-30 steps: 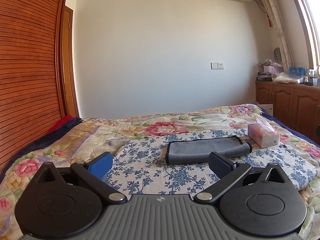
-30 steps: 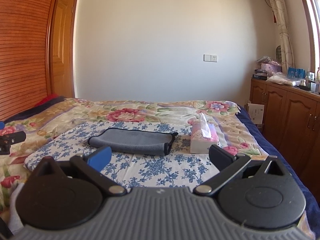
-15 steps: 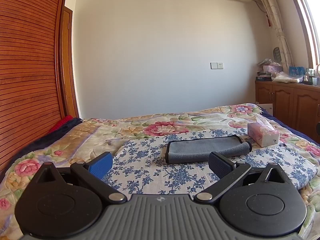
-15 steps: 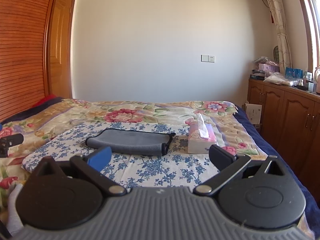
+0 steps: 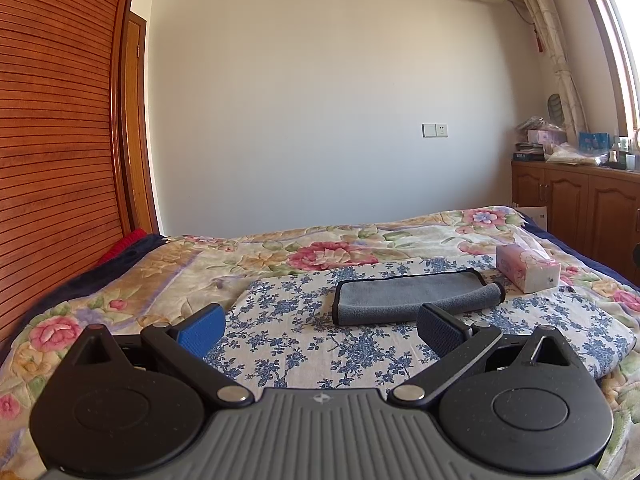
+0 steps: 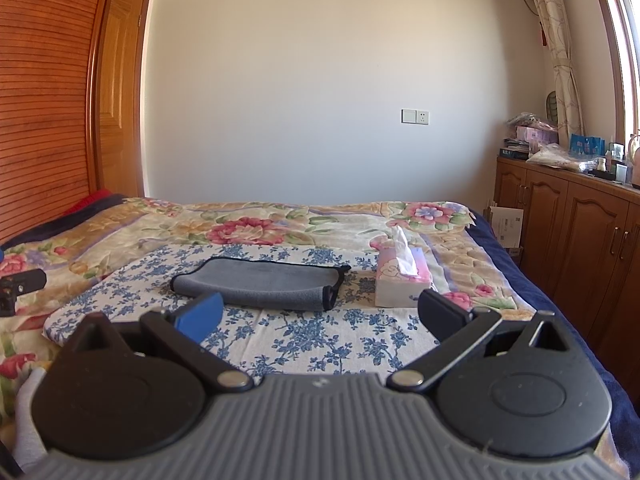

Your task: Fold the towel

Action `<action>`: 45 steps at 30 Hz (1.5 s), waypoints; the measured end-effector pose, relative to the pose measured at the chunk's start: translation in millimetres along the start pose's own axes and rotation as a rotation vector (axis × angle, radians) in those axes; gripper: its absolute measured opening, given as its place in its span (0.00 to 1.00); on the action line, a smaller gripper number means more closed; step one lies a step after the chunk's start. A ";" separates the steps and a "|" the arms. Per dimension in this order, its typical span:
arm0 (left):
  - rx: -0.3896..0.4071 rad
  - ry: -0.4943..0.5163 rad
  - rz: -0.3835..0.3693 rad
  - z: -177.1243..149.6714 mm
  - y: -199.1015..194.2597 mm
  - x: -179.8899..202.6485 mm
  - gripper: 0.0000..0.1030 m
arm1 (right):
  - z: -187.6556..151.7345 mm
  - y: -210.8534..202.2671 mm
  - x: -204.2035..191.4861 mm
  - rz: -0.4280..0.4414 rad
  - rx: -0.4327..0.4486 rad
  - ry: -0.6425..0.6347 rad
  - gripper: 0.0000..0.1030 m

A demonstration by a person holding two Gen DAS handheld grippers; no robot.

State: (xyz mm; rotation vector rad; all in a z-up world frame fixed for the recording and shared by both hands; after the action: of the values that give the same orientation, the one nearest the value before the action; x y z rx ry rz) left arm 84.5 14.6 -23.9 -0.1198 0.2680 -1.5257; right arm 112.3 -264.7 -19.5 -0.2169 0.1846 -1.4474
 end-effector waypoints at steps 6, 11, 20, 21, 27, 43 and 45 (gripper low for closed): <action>0.000 0.001 -0.001 0.1 0.0 0.0 1.00 | -1.1 -0.1 0.7 -0.001 -0.001 0.003 1.00; -0.003 0.001 0.000 -2.3 1.4 -0.5 1.00 | -1.2 -0.1 0.9 -0.001 -0.001 0.003 1.00; -0.006 0.003 0.001 -4.1 2.3 -1.0 1.00 | -1.4 -0.1 1.2 -0.002 -0.002 0.003 1.00; -0.006 0.003 0.001 -4.2 2.3 -1.0 1.00 | -1.4 0.4 1.1 -0.002 -0.003 0.004 1.00; -0.006 0.002 0.002 -3.9 2.4 -1.0 1.00 | -1.3 0.4 1.0 -0.002 -0.003 0.003 1.00; -0.006 0.002 0.001 -3.6 2.3 -0.9 1.00 | -1.4 0.5 1.1 -0.003 -0.003 0.003 1.00; -0.007 0.001 0.001 -3.7 2.1 -0.8 1.00 | -1.3 0.6 1.0 -0.002 -0.003 0.003 1.00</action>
State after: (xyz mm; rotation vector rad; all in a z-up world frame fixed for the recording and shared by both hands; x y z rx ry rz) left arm 85.7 15.8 -27.9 -0.1242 0.2744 -1.5235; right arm 112.7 -265.7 -20.9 -0.2176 0.1893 -1.4499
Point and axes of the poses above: each gripper's, at about its wrist camera, not at the fingertips, and y roughly the way its jaws point, x to its right, z to its top, the point moved 7 cm from there along y, roughly the way its jaws point
